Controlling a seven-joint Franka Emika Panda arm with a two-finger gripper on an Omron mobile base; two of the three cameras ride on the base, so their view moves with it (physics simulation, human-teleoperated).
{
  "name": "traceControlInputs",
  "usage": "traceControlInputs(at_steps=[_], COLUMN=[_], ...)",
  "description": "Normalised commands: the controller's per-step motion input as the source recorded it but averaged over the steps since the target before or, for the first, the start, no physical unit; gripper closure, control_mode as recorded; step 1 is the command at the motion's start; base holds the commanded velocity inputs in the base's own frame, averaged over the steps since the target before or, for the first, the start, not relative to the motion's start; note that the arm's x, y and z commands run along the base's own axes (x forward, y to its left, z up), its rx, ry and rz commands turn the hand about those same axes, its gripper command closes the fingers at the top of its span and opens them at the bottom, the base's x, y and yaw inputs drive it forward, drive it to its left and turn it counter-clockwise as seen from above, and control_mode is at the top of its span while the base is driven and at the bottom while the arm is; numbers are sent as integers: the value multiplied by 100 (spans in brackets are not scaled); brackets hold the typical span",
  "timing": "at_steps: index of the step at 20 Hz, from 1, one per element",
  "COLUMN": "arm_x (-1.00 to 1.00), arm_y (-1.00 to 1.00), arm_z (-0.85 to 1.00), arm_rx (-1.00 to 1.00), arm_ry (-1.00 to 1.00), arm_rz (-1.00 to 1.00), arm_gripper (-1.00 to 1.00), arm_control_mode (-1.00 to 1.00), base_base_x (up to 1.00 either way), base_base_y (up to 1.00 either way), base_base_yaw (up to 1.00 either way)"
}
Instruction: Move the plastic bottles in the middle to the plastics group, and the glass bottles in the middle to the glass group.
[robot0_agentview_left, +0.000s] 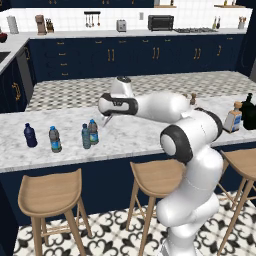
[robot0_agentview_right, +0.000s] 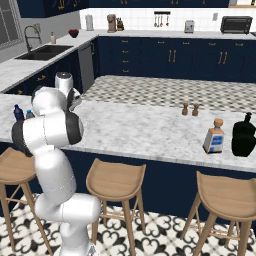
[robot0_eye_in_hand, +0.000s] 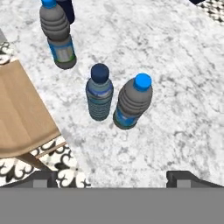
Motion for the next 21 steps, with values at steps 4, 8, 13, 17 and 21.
traceControlInputs(at_steps=[4, 8, 13, 17, 21], arm_x=[-81, -80, -82, -76, -72], arm_y=[-60, -64, -74, -74, -69], arm_z=[26, 21, 15, 10, 7], arm_rx=[-4, 0, 0, 0, 0], arm_ry=[-4, -3, -14, -16, -13], arm_rz=[-6, -6, -9, -11, -18], arm_gripper=[-100, -100, -100, -100, -100], arm_control_mode=[-100, -100, -100, -100, -100], base_base_x=[0, 0, 0, 0, 0], base_base_y=[0, 0, 0, 0, 0], base_base_yaw=[0, 0, 0, 0, 0])
